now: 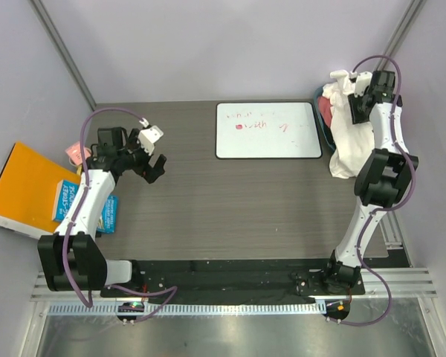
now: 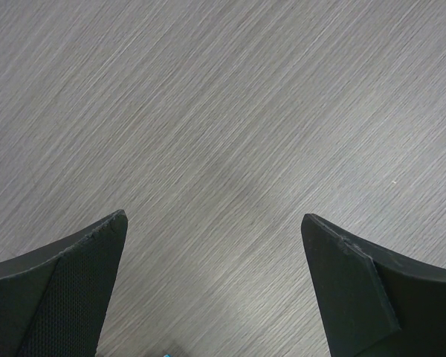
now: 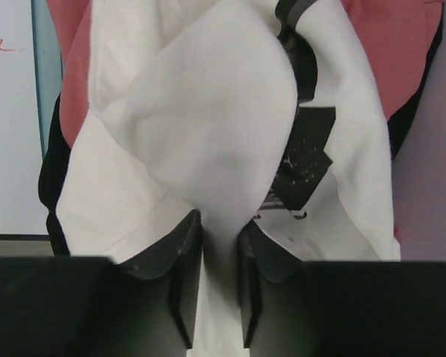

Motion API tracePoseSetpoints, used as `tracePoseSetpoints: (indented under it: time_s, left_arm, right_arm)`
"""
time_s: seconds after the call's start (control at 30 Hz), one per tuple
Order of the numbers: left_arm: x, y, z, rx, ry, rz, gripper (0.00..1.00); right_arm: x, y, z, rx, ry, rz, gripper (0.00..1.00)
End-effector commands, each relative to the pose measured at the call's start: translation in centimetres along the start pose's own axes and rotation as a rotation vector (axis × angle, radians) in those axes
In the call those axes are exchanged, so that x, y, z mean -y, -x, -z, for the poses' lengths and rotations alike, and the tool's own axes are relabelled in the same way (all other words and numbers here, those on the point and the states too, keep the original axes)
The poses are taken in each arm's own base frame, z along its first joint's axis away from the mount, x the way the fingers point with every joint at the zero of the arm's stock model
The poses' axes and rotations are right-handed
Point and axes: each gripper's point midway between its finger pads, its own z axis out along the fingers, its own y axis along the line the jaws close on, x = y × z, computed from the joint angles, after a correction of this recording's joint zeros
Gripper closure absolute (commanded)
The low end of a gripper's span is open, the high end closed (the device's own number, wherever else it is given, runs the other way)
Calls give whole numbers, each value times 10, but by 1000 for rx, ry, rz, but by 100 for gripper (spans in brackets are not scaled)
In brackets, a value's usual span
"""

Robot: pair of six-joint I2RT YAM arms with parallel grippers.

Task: Fold and stack the t-shirts
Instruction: Grab crumpled tshirt from bin with the right arm, then move the tshirt to the center of the board

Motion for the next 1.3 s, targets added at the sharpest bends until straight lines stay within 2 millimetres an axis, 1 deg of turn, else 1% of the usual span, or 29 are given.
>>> tracePoseSetpoints:
  time_s: [0.0,0.07,0.13,0.2,0.23,0.3,0.33,0.4,0.43,0.47,0.5,0.53,0.57,0.6,0.63,0.7,0.73,0.77,0.8,0.87,0.9,0.97,1.0,1.03,1.07,1.1,1.13,1.23,1.27]
  left_arm:
    - [-4,17,7,40,2,-17,0]
    - [-3,17,8,40,3,-12,0]
    - [-4,17,8,40,5,-13,0]
    - [-5,19,9,43,8,-15,0]
    - [-5,21,9,50,7,-14,0]
    - [-9,27,9,68,15,-19,1]
    - [-11,31,10,77,22,-20,2]
    - [-17,39,9,103,41,-19,2]
    - [-19,41,7,111,44,-21,2]
    - [-19,44,6,118,42,-22,2]
    - [-22,47,5,129,44,-24,2]
    - [-25,48,2,129,42,-22,2]
    - [-25,50,1,133,38,-23,2]
    - [-26,53,-1,139,33,-25,2]
    - [-29,57,-1,147,38,-28,2]
    - [-32,58,-6,148,36,-22,3]
    - [-37,62,-7,162,52,-26,3]
    - [-38,63,-9,166,53,-26,3]
    - [-39,64,-9,168,56,-25,3]
    - [-42,67,-10,179,62,-32,3]
    - [-43,67,-10,182,66,-34,3]
    - [-44,70,-10,190,72,-40,3]
    - [-44,71,-11,194,71,-42,3]
    - [-45,71,-10,195,72,-43,3]
    - [-45,72,-11,200,68,-46,3]
    - [-45,73,-12,203,67,-50,3]
    - [-45,73,-13,204,63,-49,3]
    - [-45,74,-16,208,53,-46,3]
    - [-45,74,-17,209,49,-50,3]
  right_arm:
    - [6,15,-3,24,-16,20,84]
    - [9,23,-1,40,-25,39,99]
    - [7,32,3,58,-29,62,99]
    - [12,54,19,113,-48,91,99]
    - [8,66,27,145,-45,112,99]
    - [10,102,58,242,-74,162,99]
    - [-1,119,71,286,-73,193,99]
    - [-6,154,105,392,-95,250,99]
    - [-11,171,129,450,-107,278,99]
    - [-27,190,148,516,-104,320,99]
    - [-35,200,161,556,-105,349,99]
    - [-41,212,188,613,-120,400,99]
    - [-61,224,201,667,-97,437,99]
    - [-68,230,212,698,-91,457,99]
    - [-67,235,233,737,-105,480,99]
    - [-101,246,262,822,-42,534,99]
    - [-107,248,273,850,-22,546,99]
    - [-111,249,298,900,-9,557,99]
    - [-123,250,312,946,41,581,99]
    - [-131,248,333,997,73,605,99]
    - [-133,246,353,1035,81,623,99]
    - [-137,235,347,1010,88,660,99]
    - [-135,228,358,1015,72,680,99]
    - [-142,213,337,959,101,695,99]
    - [-143,204,330,936,107,707,99]
    - [-143,195,338,939,96,733,99]
    - [-150,182,322,902,135,736,99]
    - [-162,157,309,839,208,726,99]
    - [-168,138,288,766,243,735,99]
